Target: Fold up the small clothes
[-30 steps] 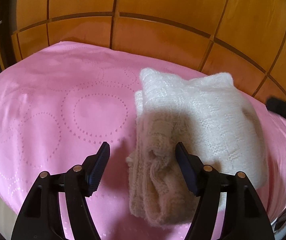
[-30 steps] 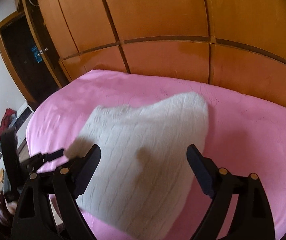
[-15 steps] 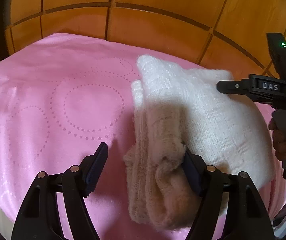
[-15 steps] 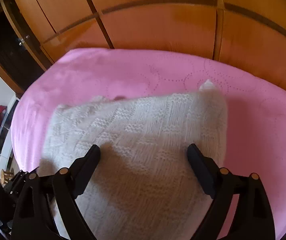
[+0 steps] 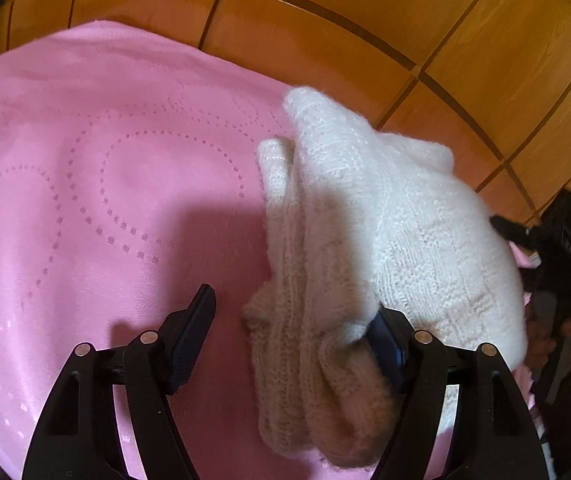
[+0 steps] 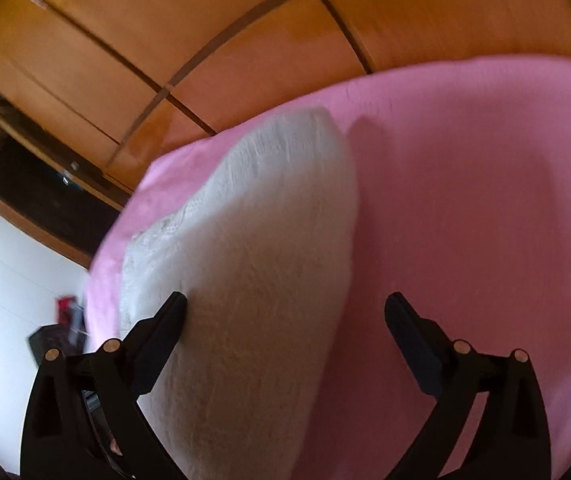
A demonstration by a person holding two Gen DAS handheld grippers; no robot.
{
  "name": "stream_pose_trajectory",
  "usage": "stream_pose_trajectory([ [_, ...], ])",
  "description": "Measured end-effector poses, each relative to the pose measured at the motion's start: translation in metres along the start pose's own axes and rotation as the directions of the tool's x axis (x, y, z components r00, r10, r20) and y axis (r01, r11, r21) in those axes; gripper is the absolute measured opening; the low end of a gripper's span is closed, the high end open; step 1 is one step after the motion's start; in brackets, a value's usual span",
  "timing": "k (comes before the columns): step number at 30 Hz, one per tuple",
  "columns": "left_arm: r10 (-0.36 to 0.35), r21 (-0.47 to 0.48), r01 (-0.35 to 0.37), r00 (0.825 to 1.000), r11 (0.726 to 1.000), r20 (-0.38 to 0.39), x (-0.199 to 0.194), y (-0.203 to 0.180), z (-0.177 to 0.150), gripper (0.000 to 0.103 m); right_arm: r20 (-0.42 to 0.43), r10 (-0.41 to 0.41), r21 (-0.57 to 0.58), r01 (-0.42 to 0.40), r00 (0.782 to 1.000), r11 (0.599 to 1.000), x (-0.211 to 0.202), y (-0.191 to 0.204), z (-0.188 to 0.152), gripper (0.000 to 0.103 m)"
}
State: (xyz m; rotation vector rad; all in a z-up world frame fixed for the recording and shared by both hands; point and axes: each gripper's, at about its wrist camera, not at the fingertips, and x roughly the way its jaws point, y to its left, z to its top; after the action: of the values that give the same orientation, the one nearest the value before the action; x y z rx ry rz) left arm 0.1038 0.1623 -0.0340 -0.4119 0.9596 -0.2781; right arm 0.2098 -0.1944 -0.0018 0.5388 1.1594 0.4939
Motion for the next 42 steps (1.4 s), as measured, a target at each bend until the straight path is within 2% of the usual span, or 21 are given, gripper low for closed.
stream_pose_trajectory([
  [2, -0.013, -0.009, 0.013, 1.0, 1.0, -0.003, 0.0, 0.003, 0.0, 0.072, -0.008, 0.056, 0.021, -0.056, 0.998, 0.998, 0.004, -0.002, -0.003, 0.098],
  [4, -0.021, 0.0, 0.021, 1.0, 1.0, -0.003, 0.0, 0.003, 0.0, 0.072, -0.056, 0.113, 0.033, -0.111, 0.992, 0.993, 0.017, 0.0, -0.007, 0.098],
  [8, -0.067, -0.021, 0.066, 0.998, 0.998, -0.01, 0.001, 0.009, 0.001, 0.069, -0.076, 0.134, 0.018, -0.133, 0.988, 0.991, 0.037, 0.009, -0.009, 0.095],
  [9, -0.094, -0.036, 0.093, 0.995, 0.995, -0.016, 0.001, 0.012, 0.0, 0.062, -0.082, 0.136, 0.018, -0.135, 0.987, 0.991, 0.039, 0.011, -0.008, 0.087],
  [10, -0.154, -0.071, 0.152, 0.988, 0.986, -0.027, 0.002, 0.016, 0.001, 0.052, -0.092, 0.134, 0.012, -0.133, 0.987, 0.991, 0.041, 0.014, -0.009, 0.08],
  [12, -0.195, -0.102, 0.191, 0.98, 0.976, -0.033, 0.001, 0.018, 0.0, 0.046, -0.084, 0.121, -0.008, -0.122, 0.989, 0.992, 0.034, 0.021, -0.01, 0.059],
  [14, -0.221, -0.101, 0.217, 0.975, 0.971, -0.029, -0.003, 0.013, -0.003, 0.042, -0.061, 0.097, -0.043, -0.1, 0.993, 0.994, 0.019, 0.031, -0.014, 0.054],
  [17, -0.254, -0.077, 0.252, 0.967, 0.965, -0.023, -0.01, -0.002, -0.005, 0.038, -0.002, 0.083, -0.08, -0.083, 0.997, 0.993, -0.009, 0.043, -0.025, 0.052],
  [21, -0.329, -0.018, 0.329, 0.941, 0.944, -0.075, 0.0, -0.049, -0.008, 0.037, 0.09, 0.074, -0.074, -0.067, 0.993, 0.995, -0.06, 0.034, -0.038, 0.051],
  [24, -0.377, 0.03, 0.385, 0.914, 0.922, -0.148, 0.023, -0.104, -0.005, 0.034, 0.177, 0.028, -0.053, -0.019, 0.984, 0.998, -0.108, 0.015, -0.046, 0.051],
  [26, -0.388, 0.091, 0.408, 0.904, 0.908, -0.178, 0.036, -0.143, -0.004, 0.031, 0.237, -0.027, -0.016, 0.032, 0.971, 0.999, -0.144, -0.007, -0.054, 0.051],
  [27, -0.407, 0.133, 0.436, 0.892, 0.89, -0.197, 0.043, -0.172, -0.002, 0.022, 0.262, -0.053, 0.009, 0.052, 0.964, 0.999, -0.159, -0.018, -0.057, 0.051],
  [29, -0.453, 0.157, 0.492, 0.861, 0.856, -0.231, 0.054, -0.216, 0.002, 0.019, 0.298, -0.113, 0.07, 0.097, 0.948, 0.993, -0.188, -0.046, -0.067, 0.051],
  [31, -0.426, 0.223, 0.487, 0.863, 0.845, -0.271, 0.069, -0.261, 0.0, 0.019, 0.314, -0.168, 0.132, 0.133, 0.934, 0.982, -0.209, -0.073, -0.079, 0.051],
  [34, -0.297, 0.358, 0.409, 0.897, 0.839, -0.328, 0.096, -0.314, -0.02, 0.019, 0.323, -0.259, 0.224, 0.193, 0.91, 0.955, -0.227, -0.113, -0.096, 0.051],
  [36, -0.2, 0.456, 0.339, 0.924, 0.823, -0.325, 0.107, -0.338, -0.04, 0.019, 0.309, -0.304, 0.27, 0.223, 0.901, 0.937, -0.23, -0.134, -0.106, 0.052],
  [37, -0.175, 0.48, 0.319, 0.931, 0.817, -0.32, 0.11, -0.343, -0.045, 0.019, 0.283, -0.323, 0.296, 0.238, 0.903, 0.925, -0.225, -0.145, -0.114, 0.053],
  [39, -0.105, 0.561, 0.243, 0.958, 0.791, -0.267, 0.111, -0.353, -0.057, 0.021, 0.282, -0.32, 0.316, 0.228, 0.904, 0.921, -0.221, -0.153, -0.124, 0.061],
  [40, -0.094, 0.58, 0.227, 0.963, 0.782, -0.251, 0.11, -0.357, -0.06, 0.021, 0.299, -0.316, 0.326, 0.215, 0.9, 0.921, -0.224, -0.154, -0.127, 0.065],
  [42, -0.08, 0.597, 0.205, 0.97, 0.775, -0.228, 0.108, -0.358, -0.059, 0.021, 0.309, -0.342, 0.34, 0.233, 0.887, 0.911, -0.225, -0.147, -0.122, 0.082],
])
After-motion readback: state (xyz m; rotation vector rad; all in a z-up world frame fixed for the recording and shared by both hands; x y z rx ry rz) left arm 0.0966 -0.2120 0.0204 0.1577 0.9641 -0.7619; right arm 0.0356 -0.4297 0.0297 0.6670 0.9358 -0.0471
